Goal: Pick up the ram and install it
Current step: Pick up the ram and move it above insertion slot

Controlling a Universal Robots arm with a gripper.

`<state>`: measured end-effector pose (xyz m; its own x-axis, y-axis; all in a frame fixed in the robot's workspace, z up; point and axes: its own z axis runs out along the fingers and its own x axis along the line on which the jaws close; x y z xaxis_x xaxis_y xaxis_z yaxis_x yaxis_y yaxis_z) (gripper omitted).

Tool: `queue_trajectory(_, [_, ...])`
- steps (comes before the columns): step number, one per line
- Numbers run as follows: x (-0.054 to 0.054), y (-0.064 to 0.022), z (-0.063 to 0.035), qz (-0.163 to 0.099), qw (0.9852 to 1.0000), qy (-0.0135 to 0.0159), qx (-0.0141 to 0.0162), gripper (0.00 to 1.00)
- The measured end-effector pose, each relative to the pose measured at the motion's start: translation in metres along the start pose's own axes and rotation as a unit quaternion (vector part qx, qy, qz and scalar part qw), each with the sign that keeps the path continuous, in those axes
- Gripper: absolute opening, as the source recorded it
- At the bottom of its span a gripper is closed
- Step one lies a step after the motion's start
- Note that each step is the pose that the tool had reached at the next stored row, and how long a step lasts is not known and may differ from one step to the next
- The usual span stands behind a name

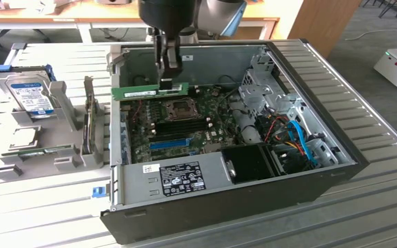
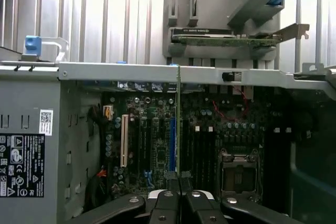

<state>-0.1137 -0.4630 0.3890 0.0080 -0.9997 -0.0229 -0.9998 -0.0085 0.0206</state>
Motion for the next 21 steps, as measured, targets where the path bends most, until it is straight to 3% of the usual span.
queue_trajectory(21, [0.000, -0.0565, -0.0012, 0.000, 1.0000, 0.0000, -0.0001, 0.12])
